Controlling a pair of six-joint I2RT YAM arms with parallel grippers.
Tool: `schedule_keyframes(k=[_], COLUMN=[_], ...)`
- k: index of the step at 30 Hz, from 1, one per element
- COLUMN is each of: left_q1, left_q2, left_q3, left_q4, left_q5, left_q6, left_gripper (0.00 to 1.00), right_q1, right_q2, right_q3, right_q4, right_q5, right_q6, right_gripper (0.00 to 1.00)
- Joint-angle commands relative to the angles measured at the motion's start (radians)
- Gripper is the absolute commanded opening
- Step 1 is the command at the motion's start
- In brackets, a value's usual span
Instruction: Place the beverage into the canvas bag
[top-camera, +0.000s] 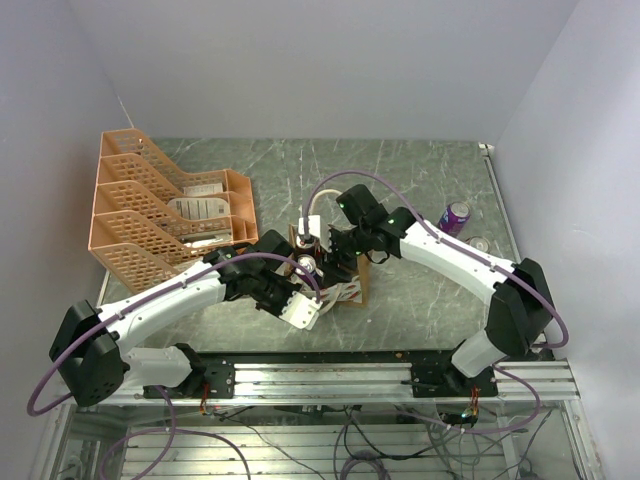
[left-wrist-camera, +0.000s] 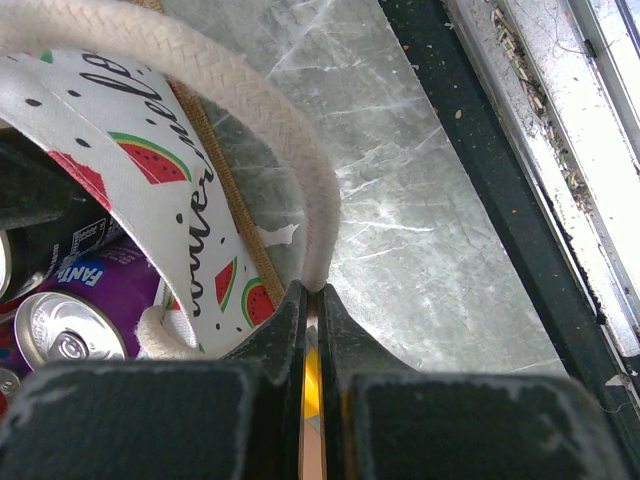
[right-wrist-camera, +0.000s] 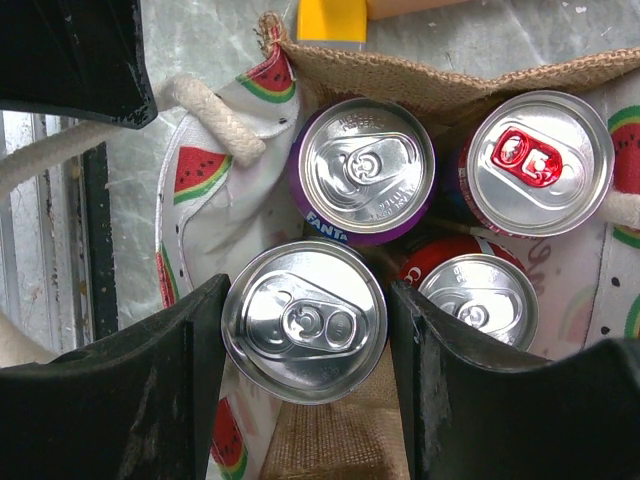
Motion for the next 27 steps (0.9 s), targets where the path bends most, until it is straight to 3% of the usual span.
schedule_keyframes(k=[1,23,27], left_q1=[-0.013,-0.014,-0.013], left_q2=[-0.003,0.007,0.010], left_q3=[0.022,0.036,0.039], left_q4=[-0.034,-0.040,-0.041], left_q5=[0.040,0.040,0.040], left_q6=[-0.011,-0.016,-0.014], left_gripper=[0.07,0.07,0.07], right_q1=[0.007,-0.048,-0.045], right_q2=[-0.025,-0.002,0.009], right_q3=[-0.020,-0.043,-0.068], right_q4=[-0.015,-0.001,0.010], right_q5=[-0.002,-0.119,-0.118], right_q6=[-0.038,-0.032,-0.030], right_gripper=[0.00,0.00,0.06])
